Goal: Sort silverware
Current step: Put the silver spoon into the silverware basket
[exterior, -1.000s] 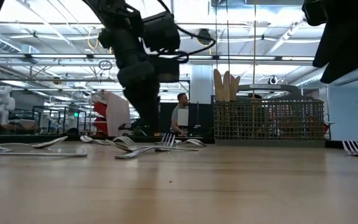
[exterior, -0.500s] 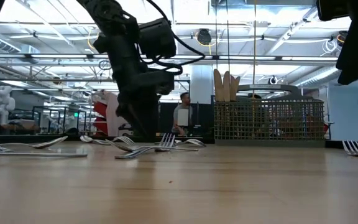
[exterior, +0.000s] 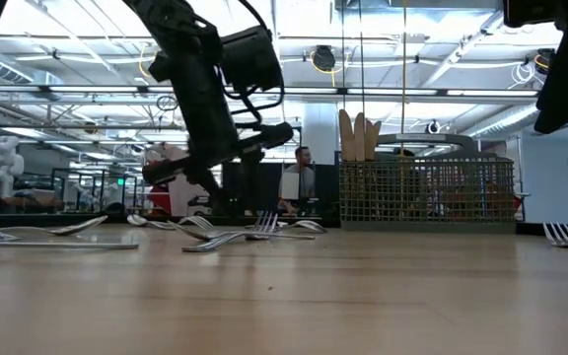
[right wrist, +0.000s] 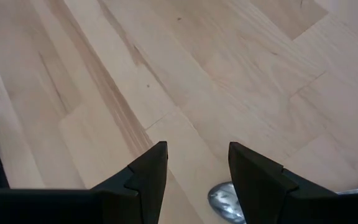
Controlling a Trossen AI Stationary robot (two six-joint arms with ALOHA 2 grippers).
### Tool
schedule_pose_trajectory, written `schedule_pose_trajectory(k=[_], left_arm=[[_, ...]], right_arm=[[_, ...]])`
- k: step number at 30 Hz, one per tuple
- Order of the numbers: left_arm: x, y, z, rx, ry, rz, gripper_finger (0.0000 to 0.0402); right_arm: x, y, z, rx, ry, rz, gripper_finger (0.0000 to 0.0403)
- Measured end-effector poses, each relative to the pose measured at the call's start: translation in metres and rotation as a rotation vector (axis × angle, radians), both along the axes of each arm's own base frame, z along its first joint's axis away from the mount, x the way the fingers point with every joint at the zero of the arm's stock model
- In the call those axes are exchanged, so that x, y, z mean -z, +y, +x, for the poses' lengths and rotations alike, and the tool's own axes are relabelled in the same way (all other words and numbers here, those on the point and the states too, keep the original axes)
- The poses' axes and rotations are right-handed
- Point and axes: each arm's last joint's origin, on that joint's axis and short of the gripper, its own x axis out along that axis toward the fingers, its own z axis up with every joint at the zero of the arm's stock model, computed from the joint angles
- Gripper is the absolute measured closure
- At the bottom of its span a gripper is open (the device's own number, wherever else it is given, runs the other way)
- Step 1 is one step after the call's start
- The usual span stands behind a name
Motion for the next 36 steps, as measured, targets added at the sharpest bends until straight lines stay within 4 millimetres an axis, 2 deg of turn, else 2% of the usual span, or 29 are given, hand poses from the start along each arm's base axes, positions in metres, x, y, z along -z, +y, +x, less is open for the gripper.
schedule_pose_trajectory(k=[4, 8, 14, 19, 23, 30, 33, 36], left_arm=[[0.000, -0.015, 0.000, -0.337, -0.030, -0.066, 0.0272], [0.001, -0.035, -0.004, -0.531, -0.040, -0.027, 0.0272], [-0.006, -0.052, 0.000, -0.520, -0.065, -0.063, 0.0272], [-0.017, -0.055, 0.006, -0.522, -0.101, -0.067, 0.0272], [-0.010, -0.055, 0.008, -0.518, -0.067, -0.068, 0.0272], [-0.009, -0.057, 0.006, -0.390, -0.028, 0.097, 0.0272], [-0.014, -0.054, 0.005, -0.153, 0.004, 0.223, 0.0272], [-0.021, -0.050, 0.006, 0.206, 0.034, 0.358, 0.0272]], right_arm=[[0.000, 0.000, 0.000, -0.020, 0.004, -0.012, 0.0241], [0.000, 0.001, -0.001, -0.051, 0.012, -0.028, 0.0241], [0.002, 0.003, -0.009, -0.094, 0.051, -0.073, 0.0241], [0.001, -0.002, -0.018, -0.107, 0.103, -0.131, 0.0241], [-0.005, -0.008, -0.024, -0.145, 0.126, -0.166, 0.0241], [-0.010, -0.015, -0.032, -0.179, 0.163, -0.208, 0.0241], [-0.010, -0.016, -0.032, -0.176, 0.172, -0.215, 0.0241], [-0.010, -0.016, -0.033, -0.172, 0.165, -0.223, 0.0241]])
